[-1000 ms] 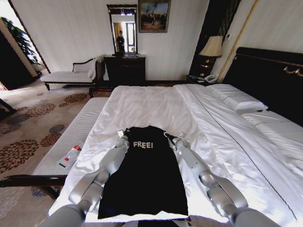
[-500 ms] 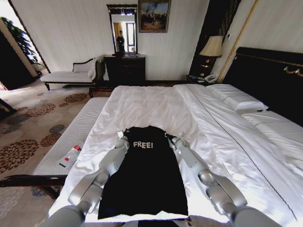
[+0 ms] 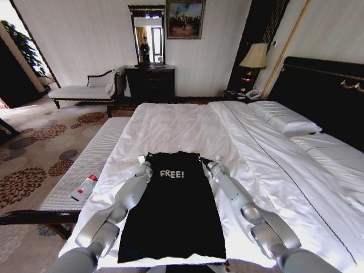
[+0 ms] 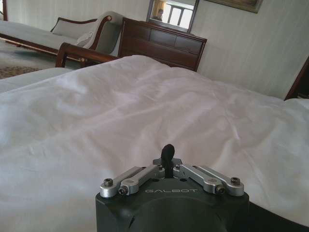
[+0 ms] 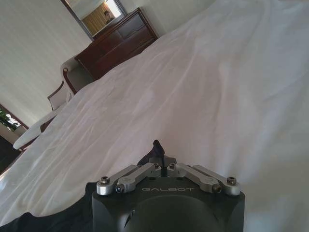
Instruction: Fold the clothes on the bed.
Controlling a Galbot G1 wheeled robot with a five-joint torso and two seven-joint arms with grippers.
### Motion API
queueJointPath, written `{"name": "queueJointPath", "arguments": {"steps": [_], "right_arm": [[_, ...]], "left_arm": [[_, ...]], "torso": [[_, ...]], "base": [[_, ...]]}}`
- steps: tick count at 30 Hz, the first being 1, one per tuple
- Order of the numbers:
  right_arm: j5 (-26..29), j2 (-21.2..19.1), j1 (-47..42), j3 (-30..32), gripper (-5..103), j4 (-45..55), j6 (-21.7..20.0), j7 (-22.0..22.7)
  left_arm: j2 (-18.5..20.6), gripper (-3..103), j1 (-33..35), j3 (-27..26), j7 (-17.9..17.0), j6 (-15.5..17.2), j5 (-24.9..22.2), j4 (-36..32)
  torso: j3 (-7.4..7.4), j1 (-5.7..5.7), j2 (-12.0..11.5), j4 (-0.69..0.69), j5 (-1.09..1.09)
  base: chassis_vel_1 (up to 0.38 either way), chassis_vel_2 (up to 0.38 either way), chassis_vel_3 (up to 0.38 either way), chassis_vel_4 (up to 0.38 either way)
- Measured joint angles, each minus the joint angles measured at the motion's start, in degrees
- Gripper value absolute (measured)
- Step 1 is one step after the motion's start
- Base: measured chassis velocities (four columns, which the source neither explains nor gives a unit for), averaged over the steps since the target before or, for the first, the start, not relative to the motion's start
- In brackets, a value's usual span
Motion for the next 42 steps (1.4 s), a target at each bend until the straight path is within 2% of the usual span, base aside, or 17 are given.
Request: {"name": "queueJointPath", "arguments": {"steps": [7,12,18,22,27,30,37,42], "right_arm": [[2.7,-1.6,1.8,-0.7,0,2.6,0.7,1.2],[3.8,-1.6,4.9,-1.5,0,2.0,2.3,2.4],[4.4,-1.6,8.6,-3.7,0,-0.8,4.3,1.8],[4.5,-1.0,10.3,-4.4,0,-3.1,5.6,1.4],[4.8,-0.3,11.8,-5.1,0,-4.9,6.5,0.9],[5.9,0.2,13.7,-7.6,0,-7.2,7.7,-1.0],[5.3,1.1,14.3,-9.4,0,-8.6,8.6,-2.2],[5.5,0.9,12.4,-9.8,0,-7.2,9.5,-2.9]], "left_arm": [[0.9,2,-3.8,1.5,-0.7,0.9,-2.6,-0.7],[0.2,2,-7.2,1.9,-0.4,1.3,-3.6,1.5],[-2.3,2,-12.6,2.0,1.8,1.0,-3.5,8.0],[-5.4,2,-17.1,1.4,4.3,-0.6,-1.3,14.7],[-7.1,2,-20.5,1.1,6.1,-1.4,-0.3,18.3],[-7.7,2,-22.9,0.9,7.6,-2.1,0.8,21.5],[-7.9,2,-22.4,-1.0,8.0,-2.3,2.7,22.3],[-7.2,2,-18.2,-0.9,6.3,-2.3,2.3,18.8]], "torso": [[0.0,0.0,0.0,-0.02,0.0],[0.0,0.0,0.0,-0.01,0.0],[0.0,0.0,0.0,0.0,0.0],[0.01,0.01,0.0,-0.02,0.0],[0.01,0.01,0.0,-0.02,0.01],[-0.01,0.0,0.0,-0.03,0.0],[-0.01,0.01,0.0,0.02,0.0],[0.0,-0.01,0.0,-0.02,0.0]], "base": [[0.0,0.0,0.0,0.0],[0.0,0.0,0.0,0.0],[0.0,0.0,0.0,0.0],[0.0,0.0,0.0,0.0],[0.0,0.0,0.0,0.0],[0.0,0.0,0.0,0.0],[0.0,0.0,0.0,0.0],[0.0,0.0,0.0,0.0]]}}
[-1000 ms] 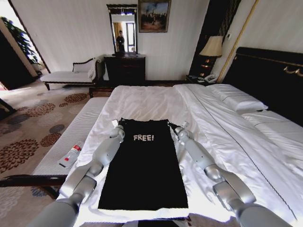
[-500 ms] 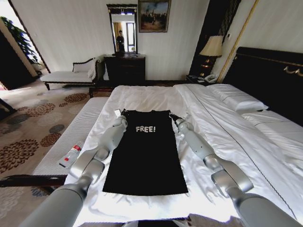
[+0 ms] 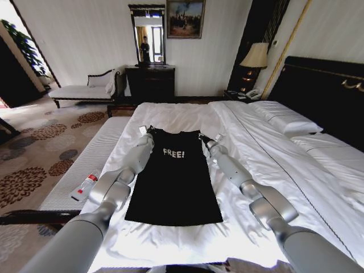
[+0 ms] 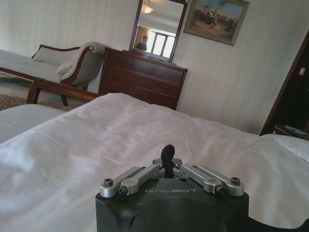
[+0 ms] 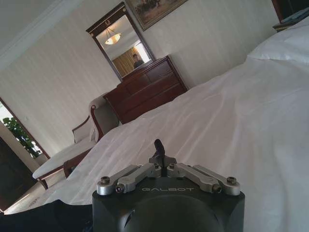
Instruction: Fold the clothes on the bed.
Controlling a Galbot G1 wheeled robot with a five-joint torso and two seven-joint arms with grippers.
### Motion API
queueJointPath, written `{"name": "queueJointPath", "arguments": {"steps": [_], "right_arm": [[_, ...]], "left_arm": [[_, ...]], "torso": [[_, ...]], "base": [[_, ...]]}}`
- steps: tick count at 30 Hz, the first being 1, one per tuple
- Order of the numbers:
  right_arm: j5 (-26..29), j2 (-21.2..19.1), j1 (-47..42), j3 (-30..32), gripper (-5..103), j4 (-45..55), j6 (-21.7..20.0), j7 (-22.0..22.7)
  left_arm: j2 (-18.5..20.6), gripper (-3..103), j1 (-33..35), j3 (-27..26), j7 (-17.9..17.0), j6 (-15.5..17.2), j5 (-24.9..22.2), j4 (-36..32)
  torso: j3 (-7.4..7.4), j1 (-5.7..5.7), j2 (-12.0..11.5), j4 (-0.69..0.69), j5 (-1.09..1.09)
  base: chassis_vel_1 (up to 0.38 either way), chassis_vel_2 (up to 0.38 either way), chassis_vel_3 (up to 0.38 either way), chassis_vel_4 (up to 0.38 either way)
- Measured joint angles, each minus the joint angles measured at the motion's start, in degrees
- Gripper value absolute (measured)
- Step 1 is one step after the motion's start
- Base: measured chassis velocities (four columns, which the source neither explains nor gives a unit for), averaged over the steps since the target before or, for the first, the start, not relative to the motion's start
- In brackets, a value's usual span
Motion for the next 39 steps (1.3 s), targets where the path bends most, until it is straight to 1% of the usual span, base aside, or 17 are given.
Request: {"name": "queueJointPath", "arguments": {"steps": [2,4,9,13,14,17,19,20,21,24,25,26,28,30,31,35,39], "right_arm": [[-0.1,0.0,-0.2,0.0,0,0.0,0.3,0.0],[-0.5,-0.2,-1.0,0.2,0,0.9,1.2,-0.1],[0.1,-1.3,-2.4,0.5,0,3.8,1.4,0.3],[0.8,-3.6,-6.5,2.0,0,10.5,1.8,1.6],[0.8,-3.6,-6.5,2.0,0,10.5,1.8,1.6],[0.3,-5.0,-10.5,3.5,0,15.0,2.0,2.6],[0.1,-5.3,-13.5,5.3,0,18.5,2.0,3.8],[0.1,-5.3,-13.5,5.3,0,18.5,2.0,3.8],[0.0,-5.3,-15.0,6.3,0,20.6,2.0,4.3],[-0.4,-6.5,-19.5,9.5,0,27.9,2.0,5.9],[-0.5,-7.6,-21.3,10.8,0,30.7,2.0,6.5],[-0.5,-7.6,-21.3,10.8,0,30.7,2.0,6.5],[-1.2,-9.2,-24.3,12.2,0,35.1,2.0,6.8],[-2.0,-10.9,-27.1,13.2,0,38.4,2.1,6.9],[-2.0,-10.9,-27.1,13.2,0,38.4,2.1,6.9],[-2.9,-13.4,-33.0,15.0,0,43.6,2.2,7.0],[-4.5,-14.3,-37.6,15.6,0,47.1,2.3,7.4]], "left_arm": [[0.1,2,0.3,0.0,-0.2,0.0,-0.1,-0.4],[0.7,2,2.0,0.3,-1.3,0.0,-0.9,-2.9],[2.1,2,3.6,1.6,-2.2,0.1,-2.4,-6.4],[4.9,2,7.0,2.7,-4.7,0.9,-5.6,-14.9],[4.9,2,7.0,2.7,-4.7,0.9,-5.6,-14.9],[7.0,2,10.2,2.8,-6.6,1.4,-7.0,-21.4],[8.6,2,13.2,2.5,-8.3,1.6,-7.7,-27.5],[8.6,2,13.2,2.5,-8.3,1.6,-7.7,-27.5],[9.7,2,15.3,2.3,-9.0,1.6,-8.0,-31.1],[11.2,2,20.3,2.1,-10.3,1.9,-8.5,-37.8],[11.6,2,22.2,2.1,-10.6,1.9,-8.5,-39.9],[11.6,2,22.2,2.1,-10.6,1.9,-8.5,-39.9],[12.9,2,25.1,2.2,-10.8,2.0,-8.6,-43.1],[14.1,2,27.0,2.2,-11.1,2.1,-8.6,-45.3],[14.1,2,27.0,2.2,-11.1,2.1,-8.6,-45.3],[17.1,2,30.3,2.1,-11.9,2.3,-9.1,-50.7],[19.1,2,33.2,2.1,-12.6,2.5,-9.4,-55.8]], "torso": [[0.0,0.0,0.0,0.0,0.0],[0.0,0.0,0.0,0.01,-0.01],[0.0,0.01,0.0,0.02,0.01],[0.0,0.0,0.0,0.01,-0.01],[0.0,0.0,0.0,0.01,-0.01],[0.0,0.0,0.0,0.0,0.0],[0.0,0.0,0.0,0.0,0.01],[0.0,0.0,0.0,0.0,0.01],[0.0,0.01,0.0,-0.01,0.02],[0.0,0.0,0.0,0.08,0.02],[-0.01,-0.01,0.0,0.03,-0.02],[-0.01,-0.01,0.0,0.03,-0.02],[-0.01,-0.01,0.0,-0.02,-0.01],[-0.01,-0.01,0.0,0.0,0.02],[-0.01,-0.01,0.0,0.0,0.02],[0.0,0.0,0.0,0.01,0.01],[-0.01,-0.01,0.0,0.01,0.01]], "base": [[0.0,0.0,0.0,0.0],[0.0,0.0,0.0,0.0],[0.0,0.0,0.0,0.0],[0.0,0.0,0.0,0.0],[0.0,0.0,0.0,0.0],[0.0,0.0,0.0,0.0],[0.0,0.0,0.0,0.0],[0.0,0.0,0.0,0.0],[0.0,0.0,0.0,0.0],[0.0,0.0,0.0,0.0],[0.0,0.0,0.0,0.0],[0.0,0.0,0.0,0.0],[0.0,0.0,0.0,0.0],[0.0,0.0,0.0,0.0],[0.0,0.0,0.0,0.0],[0.0,0.0,0.0,0.0],[0.0,0.0,0.0,0.0]]}}
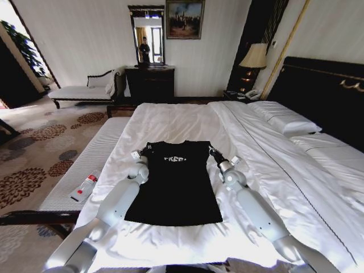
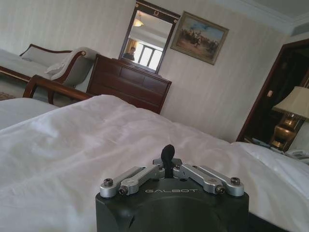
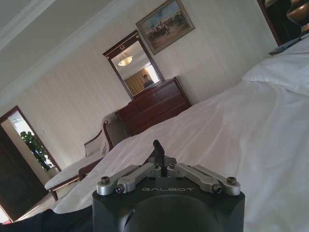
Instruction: Fold the clothes on the bed.
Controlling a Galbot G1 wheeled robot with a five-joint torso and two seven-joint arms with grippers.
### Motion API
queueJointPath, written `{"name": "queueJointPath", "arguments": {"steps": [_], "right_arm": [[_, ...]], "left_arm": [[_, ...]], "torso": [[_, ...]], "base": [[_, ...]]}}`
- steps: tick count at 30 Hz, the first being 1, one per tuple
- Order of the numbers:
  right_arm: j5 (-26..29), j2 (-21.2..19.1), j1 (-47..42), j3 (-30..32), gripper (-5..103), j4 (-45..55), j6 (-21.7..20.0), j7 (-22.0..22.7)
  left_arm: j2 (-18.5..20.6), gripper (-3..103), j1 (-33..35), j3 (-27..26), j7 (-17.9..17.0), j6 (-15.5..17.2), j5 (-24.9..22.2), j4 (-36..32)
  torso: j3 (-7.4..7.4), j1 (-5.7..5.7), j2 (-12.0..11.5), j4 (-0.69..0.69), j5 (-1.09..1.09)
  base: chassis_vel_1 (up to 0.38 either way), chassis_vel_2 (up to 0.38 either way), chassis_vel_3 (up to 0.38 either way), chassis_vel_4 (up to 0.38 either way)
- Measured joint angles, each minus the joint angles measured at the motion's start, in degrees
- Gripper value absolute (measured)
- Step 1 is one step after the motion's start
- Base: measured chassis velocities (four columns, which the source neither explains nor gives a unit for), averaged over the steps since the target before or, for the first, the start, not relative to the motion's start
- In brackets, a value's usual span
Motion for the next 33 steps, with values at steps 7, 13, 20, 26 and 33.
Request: {"name": "queueJointPath", "arguments": {"steps": [7,13,20,26,33], "right_arm": [[-4.0,0.2,-7.8,1.2,0,7.3,0.3,0.6],[-5.0,0.3,-13.0,3.0,0,12.4,0.3,0.8],[-6.8,1.5,-20.7,6.0,0,17.5,0.5,0.8],[-9.0,2.8,-26.4,7.5,0,19.2,1.4,0.2],[-12.1,4.9,-31.5,9.1,0,21.0,2.7,-0.9]], "left_arm": [[1.9,2,9.7,-3.2,-0.9,0.0,1.5,-8.9],[2.7,2,18.1,-5.7,-1.3,-0.1,2.8,-15.4],[3.6,2,26.0,-7.6,-0.9,-1.0,6.6,-21.7],[3.5,2,32.5,-9.9,-0.3,-1.6,8.6,-25.8],[2.6,2,38.7,-12.3,1.0,-2.5,11.4,-27.8]], "torso": [[0.0,0.01,0.0,0.01,-0.01],[0.0,0.0,0.0,0.01,-0.02],[0.0,0.01,0.0,0.0,-0.01],[0.01,0.01,0.0,-0.01,0.0],[0.01,0.01,0.0,0.0,-0.02]], "base": [[0.0,0.0,0.0,0.0],[0.0,0.0,0.0,0.0],[0.0,0.0,0.0,0.0],[0.0,0.0,0.0,0.0],[0.0,0.0,0.0,0.0]]}}
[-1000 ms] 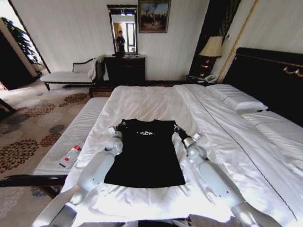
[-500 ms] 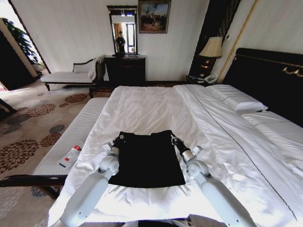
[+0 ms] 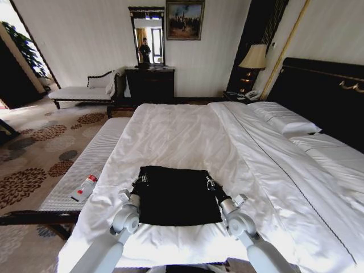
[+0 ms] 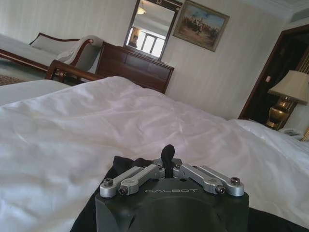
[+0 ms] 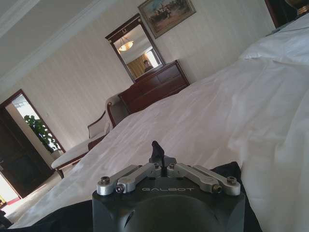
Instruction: Fold the clothes on the bed.
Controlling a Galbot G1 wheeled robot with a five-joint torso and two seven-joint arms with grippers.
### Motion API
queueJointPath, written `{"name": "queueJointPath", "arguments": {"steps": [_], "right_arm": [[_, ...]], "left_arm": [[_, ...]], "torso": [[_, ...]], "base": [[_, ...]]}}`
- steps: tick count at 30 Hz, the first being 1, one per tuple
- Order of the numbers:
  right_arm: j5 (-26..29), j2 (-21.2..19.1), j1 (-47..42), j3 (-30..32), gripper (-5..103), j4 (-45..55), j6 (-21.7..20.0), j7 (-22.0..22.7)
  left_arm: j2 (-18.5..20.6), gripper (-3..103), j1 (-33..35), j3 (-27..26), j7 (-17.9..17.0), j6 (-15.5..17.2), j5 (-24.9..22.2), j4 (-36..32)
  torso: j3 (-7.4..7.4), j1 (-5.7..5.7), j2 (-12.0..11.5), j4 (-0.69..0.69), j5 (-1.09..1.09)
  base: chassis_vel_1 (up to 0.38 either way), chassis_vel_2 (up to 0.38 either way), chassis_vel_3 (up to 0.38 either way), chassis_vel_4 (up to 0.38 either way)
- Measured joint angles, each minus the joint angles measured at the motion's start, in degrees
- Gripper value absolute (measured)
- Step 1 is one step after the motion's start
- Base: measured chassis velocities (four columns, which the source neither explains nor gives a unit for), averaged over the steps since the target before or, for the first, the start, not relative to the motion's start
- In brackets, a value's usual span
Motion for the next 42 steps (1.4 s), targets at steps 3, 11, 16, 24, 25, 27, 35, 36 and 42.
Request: {"name": "queueJointPath", "arguments": {"steps": [3,11,16,24,25,27,35,36,42], "right_arm": [[-1.4,0.8,-2.7,0.9,0,1.1,0.6,-0.3],[-2.5,2.1,-5.4,2.0,0,2.3,1.2,-0.8],[-3.8,2.6,-7.7,2.4,0,2.4,2.1,-1.5],[-6.0,3.8,-11.1,3.2,0,2.1,3.8,-2.7],[-6.0,3.8,-11.5,3.4,0,2.0,4.0,-2.8],[-6.0,3.9,-12.0,3.7,0,1.9,4.2,-2.9],[-6.3,4.2,-13.4,4.4,0,1.3,4.8,-3.1],[-6.2,4.2,-13.7,4.6,0,1.4,4.8,-3.1],[-6.6,4.6,-15.5,4.6,0,1.9,5.2,-3.3]], "left_arm": [[-0.3,2,3.3,-0.8,0.8,-0.6,1.8,-1.1],[-0.2,2,6.7,-1.1,1.9,-1.8,5.4,-1.3],[-0.3,2,8.4,-2.7,2.0,-2.0,5.6,-2.3],[-0.6,2,11.7,-3.4,2.7,-2.7,7.4,-3.9],[-0.6,2,12.0,-3.4,2.8,-2.8,7.6,-3.9],[-0.7,2,12.4,-3.5,3.0,-2.9,7.7,-3.9],[-0.7,2,13.3,-4.0,2.6,-2.9,6.6,-4.1],[-0.7,2,13.4,-4.0,2.6,-2.9,6.5,-4.2],[-1.2,2,15.3,-4.8,2.6,-2.9,7.2,-4.7]], "torso": [[0.0,0.0,0.0,0.0,0.01],[0.0,0.0,0.0,0.0,0.0],[0.01,0.01,0.0,-0.01,0.01],[0.01,0.01,0.0,0.0,0.01],[0.01,0.01,0.0,-0.01,0.02],[0.01,0.01,0.0,0.0,0.01],[0.0,0.01,0.0,0.0,0.01],[0.01,0.01,0.0,0.0,0.01],[0.0,0.0,0.0,0.0,0.01]], "base": [[0.0,0.0,0.0,0.0],[0.0,0.0,0.0,0.0],[0.0,0.0,0.0,0.0],[0.0,0.0,0.0,0.0],[0.0,0.0,0.0,0.0],[0.0,0.0,0.0,0.0],[0.0,0.0,0.0,0.0],[0.0,0.0,0.0,0.0],[0.0,0.0,0.0,0.0]]}}
